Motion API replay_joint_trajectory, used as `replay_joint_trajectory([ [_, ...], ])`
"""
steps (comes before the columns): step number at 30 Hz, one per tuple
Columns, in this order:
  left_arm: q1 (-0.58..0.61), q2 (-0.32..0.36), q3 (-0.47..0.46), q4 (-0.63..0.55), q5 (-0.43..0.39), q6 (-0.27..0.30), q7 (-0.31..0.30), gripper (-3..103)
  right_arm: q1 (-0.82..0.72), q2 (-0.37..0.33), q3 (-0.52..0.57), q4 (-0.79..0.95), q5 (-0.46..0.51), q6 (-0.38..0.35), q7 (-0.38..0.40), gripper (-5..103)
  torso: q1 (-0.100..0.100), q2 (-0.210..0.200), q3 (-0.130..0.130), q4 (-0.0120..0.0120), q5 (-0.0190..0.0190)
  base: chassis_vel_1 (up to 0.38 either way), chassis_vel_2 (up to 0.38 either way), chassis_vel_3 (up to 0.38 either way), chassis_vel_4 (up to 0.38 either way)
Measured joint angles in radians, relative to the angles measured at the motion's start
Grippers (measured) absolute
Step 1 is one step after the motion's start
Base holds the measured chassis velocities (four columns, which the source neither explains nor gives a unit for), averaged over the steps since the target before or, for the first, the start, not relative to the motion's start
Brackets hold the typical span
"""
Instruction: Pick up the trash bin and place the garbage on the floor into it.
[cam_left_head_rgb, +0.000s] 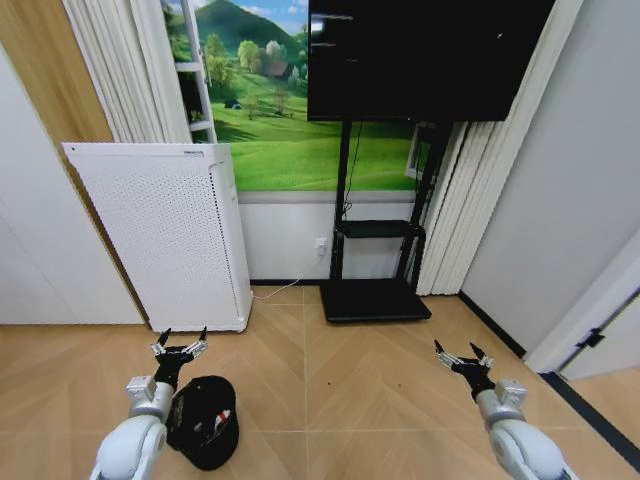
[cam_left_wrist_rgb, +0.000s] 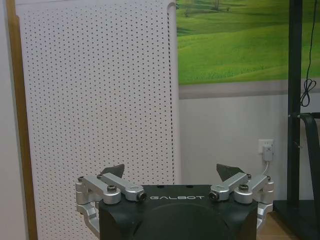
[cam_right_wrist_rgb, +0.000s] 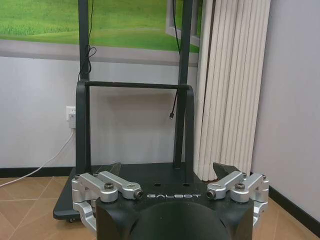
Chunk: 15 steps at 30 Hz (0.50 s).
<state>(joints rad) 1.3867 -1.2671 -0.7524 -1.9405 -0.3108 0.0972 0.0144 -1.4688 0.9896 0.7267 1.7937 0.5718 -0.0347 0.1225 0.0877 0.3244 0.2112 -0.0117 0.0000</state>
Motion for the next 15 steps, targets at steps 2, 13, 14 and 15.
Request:
replay_joint_trajectory([
  [2,0.000,0.000,0.000,0.000,0.000,0.000,0.000,100,0.000,0.000,0.000,0.000,0.000,0.000,0.000,100,0.003,0.007,0.004,0.0000,0.0000,0.000,0.000,0.000,0.000],
  [13,0.000,0.000,0.000,0.000,0.000,0.000,0.000,100,0.000,0.000,0.000,0.000,0.000,0.000,0.000,100,0.018,0.052,0.034,0.0000,0.0000,0.000,0.000,0.000,0.000],
  [14,0.000,0.000,0.000,0.000,0.000,0.000,0.000,100,0.000,0.000,0.000,0.000,0.000,0.000,0.000,100,0.020,0.057,0.038,0.0000,0.0000,0.000,0.000,0.000,0.000],
  [15,0.000,0.000,0.000,0.000,0.000,0.000,0.000,100,0.000,0.000,0.000,0.000,0.000,0.000,0.000,100,0.022,0.063,0.041,0.0000,0.0000,0.000,0.000,0.000,0.000],
])
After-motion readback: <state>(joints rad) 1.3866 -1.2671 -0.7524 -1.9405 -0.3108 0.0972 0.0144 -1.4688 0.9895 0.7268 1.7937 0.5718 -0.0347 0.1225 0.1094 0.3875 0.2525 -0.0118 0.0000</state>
